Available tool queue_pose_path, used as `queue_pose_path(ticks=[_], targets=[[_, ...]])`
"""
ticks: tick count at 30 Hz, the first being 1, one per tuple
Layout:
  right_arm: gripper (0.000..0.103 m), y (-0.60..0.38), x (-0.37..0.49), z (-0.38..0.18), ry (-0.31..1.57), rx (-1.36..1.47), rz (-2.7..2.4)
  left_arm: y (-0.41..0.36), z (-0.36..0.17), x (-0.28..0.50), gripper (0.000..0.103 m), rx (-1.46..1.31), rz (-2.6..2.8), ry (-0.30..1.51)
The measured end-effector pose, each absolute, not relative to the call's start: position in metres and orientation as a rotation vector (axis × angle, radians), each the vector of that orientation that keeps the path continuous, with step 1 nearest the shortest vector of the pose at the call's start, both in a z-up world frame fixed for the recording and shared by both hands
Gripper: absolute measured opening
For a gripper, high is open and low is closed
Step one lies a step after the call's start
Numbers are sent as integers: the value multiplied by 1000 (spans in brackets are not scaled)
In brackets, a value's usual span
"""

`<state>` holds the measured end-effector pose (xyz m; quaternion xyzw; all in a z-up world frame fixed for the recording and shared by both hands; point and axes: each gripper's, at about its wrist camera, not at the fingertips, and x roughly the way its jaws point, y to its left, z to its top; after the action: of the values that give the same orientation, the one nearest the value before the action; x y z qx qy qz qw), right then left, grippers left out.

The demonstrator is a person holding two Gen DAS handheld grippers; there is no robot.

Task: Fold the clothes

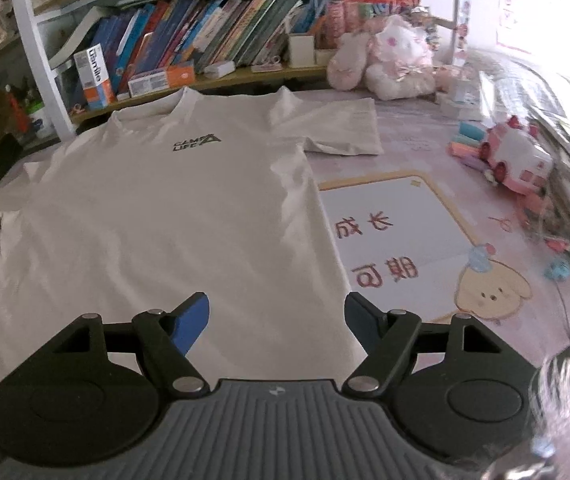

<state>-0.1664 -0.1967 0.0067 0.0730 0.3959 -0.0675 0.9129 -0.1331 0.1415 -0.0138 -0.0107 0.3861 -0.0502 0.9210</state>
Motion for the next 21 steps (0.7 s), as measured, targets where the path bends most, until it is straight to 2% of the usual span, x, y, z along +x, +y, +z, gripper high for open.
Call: queue_pose_path(ticks=[6,21], targets=[[74,-207,-132,-9,841,127,-93,106,-16,-113,88,9,-59,843],[89,-238,-77,-26,820,49,54,20,-9,-70,88,86,-14,866]])
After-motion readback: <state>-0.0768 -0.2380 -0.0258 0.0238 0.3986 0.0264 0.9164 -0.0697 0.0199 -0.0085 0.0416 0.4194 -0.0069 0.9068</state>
